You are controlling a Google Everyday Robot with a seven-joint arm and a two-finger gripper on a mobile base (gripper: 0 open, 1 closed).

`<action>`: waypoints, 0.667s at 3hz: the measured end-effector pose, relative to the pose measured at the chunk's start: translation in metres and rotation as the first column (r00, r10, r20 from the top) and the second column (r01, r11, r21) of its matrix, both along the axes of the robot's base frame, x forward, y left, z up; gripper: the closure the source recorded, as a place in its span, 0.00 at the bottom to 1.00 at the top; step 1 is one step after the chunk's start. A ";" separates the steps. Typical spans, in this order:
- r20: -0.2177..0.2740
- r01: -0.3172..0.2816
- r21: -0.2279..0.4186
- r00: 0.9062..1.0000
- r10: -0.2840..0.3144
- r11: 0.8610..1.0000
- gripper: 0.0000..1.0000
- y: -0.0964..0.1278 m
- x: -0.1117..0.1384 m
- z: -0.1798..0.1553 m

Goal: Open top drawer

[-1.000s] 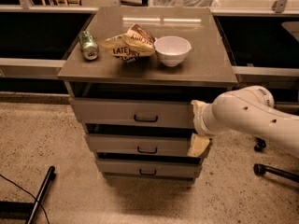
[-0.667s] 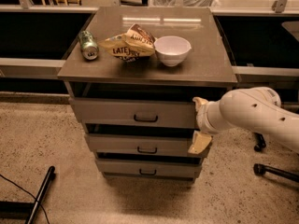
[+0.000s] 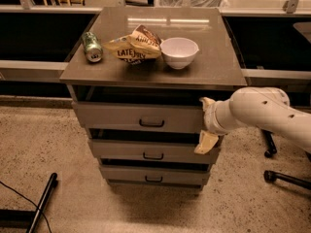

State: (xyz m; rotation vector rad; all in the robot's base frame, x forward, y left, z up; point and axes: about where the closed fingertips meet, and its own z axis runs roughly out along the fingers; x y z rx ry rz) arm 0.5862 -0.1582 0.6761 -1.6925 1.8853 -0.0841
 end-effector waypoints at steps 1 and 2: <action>-0.020 0.000 -0.005 1.000 0.000 1.000 0.00 -0.003 0.010 -0.003; -0.053 0.002 -0.039 0.999 -0.004 0.999 0.00 -0.008 0.018 -0.011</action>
Offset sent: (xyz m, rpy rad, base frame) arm 0.0308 -0.0173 -0.0197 -0.0921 0.0952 -0.0105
